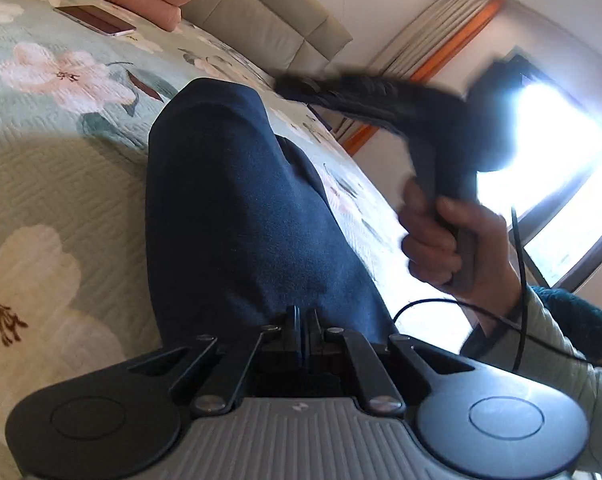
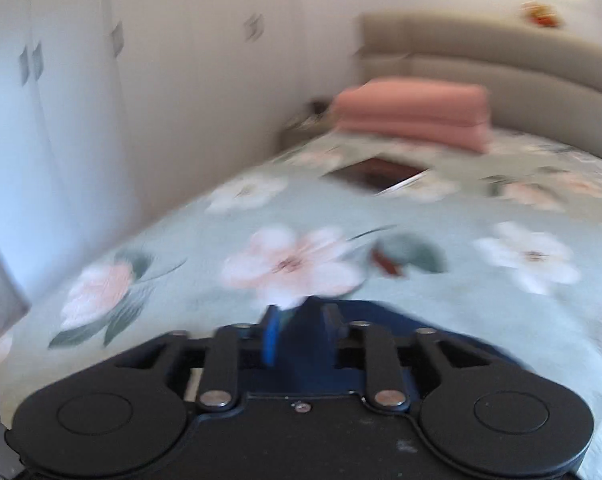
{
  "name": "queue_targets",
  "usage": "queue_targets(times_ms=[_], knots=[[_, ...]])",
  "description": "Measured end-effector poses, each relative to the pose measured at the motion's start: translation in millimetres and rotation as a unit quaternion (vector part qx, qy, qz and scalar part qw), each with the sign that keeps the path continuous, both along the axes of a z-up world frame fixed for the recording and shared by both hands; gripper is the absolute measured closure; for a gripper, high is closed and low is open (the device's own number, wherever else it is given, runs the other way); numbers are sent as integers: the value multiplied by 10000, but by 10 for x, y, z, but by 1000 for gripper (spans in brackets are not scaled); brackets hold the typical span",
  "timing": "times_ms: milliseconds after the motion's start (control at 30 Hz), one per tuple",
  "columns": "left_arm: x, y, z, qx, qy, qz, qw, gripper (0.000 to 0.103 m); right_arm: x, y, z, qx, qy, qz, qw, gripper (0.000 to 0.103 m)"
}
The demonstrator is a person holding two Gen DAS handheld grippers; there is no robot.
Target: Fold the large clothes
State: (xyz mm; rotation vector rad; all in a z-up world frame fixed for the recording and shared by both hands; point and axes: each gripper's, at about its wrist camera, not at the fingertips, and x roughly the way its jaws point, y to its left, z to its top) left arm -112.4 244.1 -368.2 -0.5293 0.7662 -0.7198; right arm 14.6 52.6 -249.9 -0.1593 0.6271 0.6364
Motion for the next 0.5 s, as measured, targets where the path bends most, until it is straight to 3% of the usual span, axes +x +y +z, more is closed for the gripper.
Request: queue_targets(times_ms=[33,67,100,167,300,400,500], knots=[[0,6,-6,-18,-17,-13,10000,99,110,162,-161,-547,-160,-292,9979,72],[-6,18,-4,-34,-54,-3,10000,99,239,243,-333,-877,-211,-511,9946,45],[-5,40,-5,-68,-119,62,9999,99,402,232,-483,-780,14,-630,9950,38],[-14,88,17,-132,-110,117,9998,99,663,91,-639,-93,715,-958,9928,31],[-44,128,40,-139,-76,59,9999,99,654,-25,-563,93,643,-1213,9905,32],[-137,128,72,-97,-88,-76,9999,98,300,-160,-232,310,385,-1389,9891,41],[-230,152,90,-44,-129,42,9999,95,-275,-241,1,-31,131,-1479,9889,53]])
